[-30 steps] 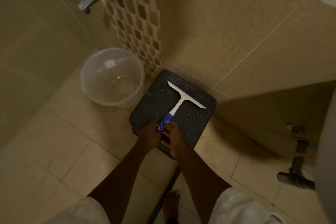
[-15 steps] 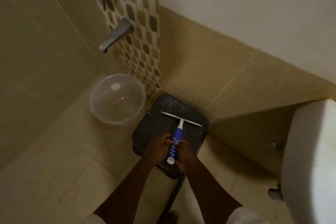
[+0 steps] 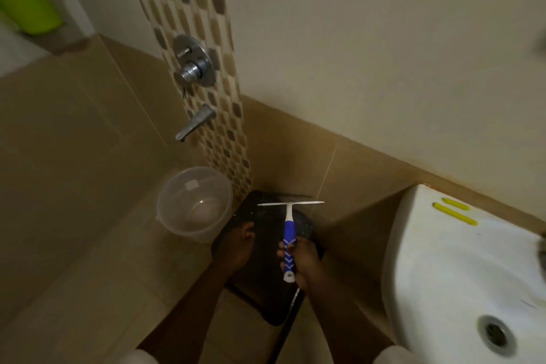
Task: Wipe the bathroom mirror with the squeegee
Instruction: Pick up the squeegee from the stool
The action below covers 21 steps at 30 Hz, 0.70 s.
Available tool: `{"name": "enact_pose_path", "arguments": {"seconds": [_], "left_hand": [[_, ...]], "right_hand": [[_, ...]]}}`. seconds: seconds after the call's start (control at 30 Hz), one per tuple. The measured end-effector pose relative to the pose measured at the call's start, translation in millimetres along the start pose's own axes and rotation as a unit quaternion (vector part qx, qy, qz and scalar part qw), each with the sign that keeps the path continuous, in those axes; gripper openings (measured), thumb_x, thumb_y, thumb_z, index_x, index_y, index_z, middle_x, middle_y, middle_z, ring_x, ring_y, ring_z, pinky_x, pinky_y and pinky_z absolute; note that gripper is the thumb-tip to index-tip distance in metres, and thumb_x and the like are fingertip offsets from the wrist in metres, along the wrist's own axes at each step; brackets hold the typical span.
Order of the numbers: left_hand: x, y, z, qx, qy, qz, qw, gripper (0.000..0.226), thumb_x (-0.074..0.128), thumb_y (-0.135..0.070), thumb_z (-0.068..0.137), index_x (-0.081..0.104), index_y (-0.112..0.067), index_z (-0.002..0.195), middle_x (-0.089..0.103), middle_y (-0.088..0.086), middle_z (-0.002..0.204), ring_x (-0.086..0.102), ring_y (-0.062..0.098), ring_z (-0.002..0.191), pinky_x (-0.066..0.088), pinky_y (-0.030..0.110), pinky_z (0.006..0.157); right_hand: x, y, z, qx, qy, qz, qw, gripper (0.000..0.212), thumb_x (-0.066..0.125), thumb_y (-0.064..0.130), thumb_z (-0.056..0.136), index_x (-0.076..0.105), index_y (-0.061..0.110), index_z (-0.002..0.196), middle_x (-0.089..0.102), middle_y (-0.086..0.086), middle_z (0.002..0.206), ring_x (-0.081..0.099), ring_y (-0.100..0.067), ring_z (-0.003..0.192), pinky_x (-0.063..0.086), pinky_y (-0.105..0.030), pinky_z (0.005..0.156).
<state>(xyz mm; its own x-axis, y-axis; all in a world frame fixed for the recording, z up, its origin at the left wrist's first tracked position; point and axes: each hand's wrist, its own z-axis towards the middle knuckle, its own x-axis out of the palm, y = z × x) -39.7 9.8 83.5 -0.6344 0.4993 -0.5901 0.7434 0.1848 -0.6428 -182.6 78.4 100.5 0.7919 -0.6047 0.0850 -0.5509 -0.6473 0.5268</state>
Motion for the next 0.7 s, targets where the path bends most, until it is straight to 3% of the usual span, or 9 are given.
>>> {"name": "enact_pose_path", "arguments": {"seconds": [0.13,0.33,0.5,0.6,0.7], "left_hand": [[-18.3,-34.1,-33.0,0.04,-0.038,0.003,0.998,0.038,0.046,-0.016,0.097,0.048,-0.016,0.135,0.055,0.01,0.134,0.052,0.023,0.121,0.039,0.035,0.104],[-44.4,-81.5,-90.0,0.103,-0.1,0.023,0.989,0.034,0.045,-0.014,0.096,0.053,-0.015,0.129,0.058,0.009,0.13,0.055,0.023,0.114,0.04,0.026,0.088],[-61.5,-116.3,-141.0,0.169,-0.147,0.006,0.974,0.033,0.048,-0.016,0.094,0.056,-0.011,0.126,0.061,0.012,0.123,0.057,0.026,0.112,0.041,0.029,0.09],[-65.6,-131.9,-166.9,0.197,-0.165,-0.023,0.966,0.032,0.051,-0.015,0.091,0.06,-0.009,0.121,0.065,0.013,0.114,0.06,0.027,0.107,0.043,0.03,0.09],[-67.1,-149.5,-187.8,0.204,-0.178,-0.018,0.963,0.033,0.052,-0.01,0.092,0.058,-0.008,0.125,0.063,0.013,0.118,0.058,0.028,0.112,0.044,0.036,0.098]], "right_hand": [[-12.2,29.1,-44.9,-0.053,0.046,-0.042,0.997,0.029,0.039,0.014,0.098,0.05,0.01,0.125,0.061,-0.012,0.103,0.055,-0.017,0.075,0.044,-0.028,0.06],[-33.5,51.6,-111.4,-0.144,0.083,-0.106,0.98,0.004,0.049,0.017,0.094,0.053,0.016,0.092,0.059,-0.008,0.089,0.052,-0.015,0.068,0.043,-0.027,0.058],[-50.8,66.7,-164.4,-0.207,0.112,-0.141,0.962,0.023,0.052,0.022,0.093,0.054,0.009,0.111,0.06,-0.007,0.082,0.053,-0.015,0.064,0.043,-0.026,0.054],[-62.2,78.7,-195.4,-0.279,0.119,-0.151,0.941,0.021,0.053,0.018,0.091,0.057,0.005,0.107,0.059,-0.008,0.074,0.051,-0.015,0.054,0.039,-0.023,0.045],[-75.4,91.2,-226.8,-0.328,0.127,-0.13,0.927,0.018,0.054,0.016,0.089,0.058,0.005,0.103,0.06,-0.006,0.07,0.049,-0.012,0.047,0.035,-0.021,0.041]]}}
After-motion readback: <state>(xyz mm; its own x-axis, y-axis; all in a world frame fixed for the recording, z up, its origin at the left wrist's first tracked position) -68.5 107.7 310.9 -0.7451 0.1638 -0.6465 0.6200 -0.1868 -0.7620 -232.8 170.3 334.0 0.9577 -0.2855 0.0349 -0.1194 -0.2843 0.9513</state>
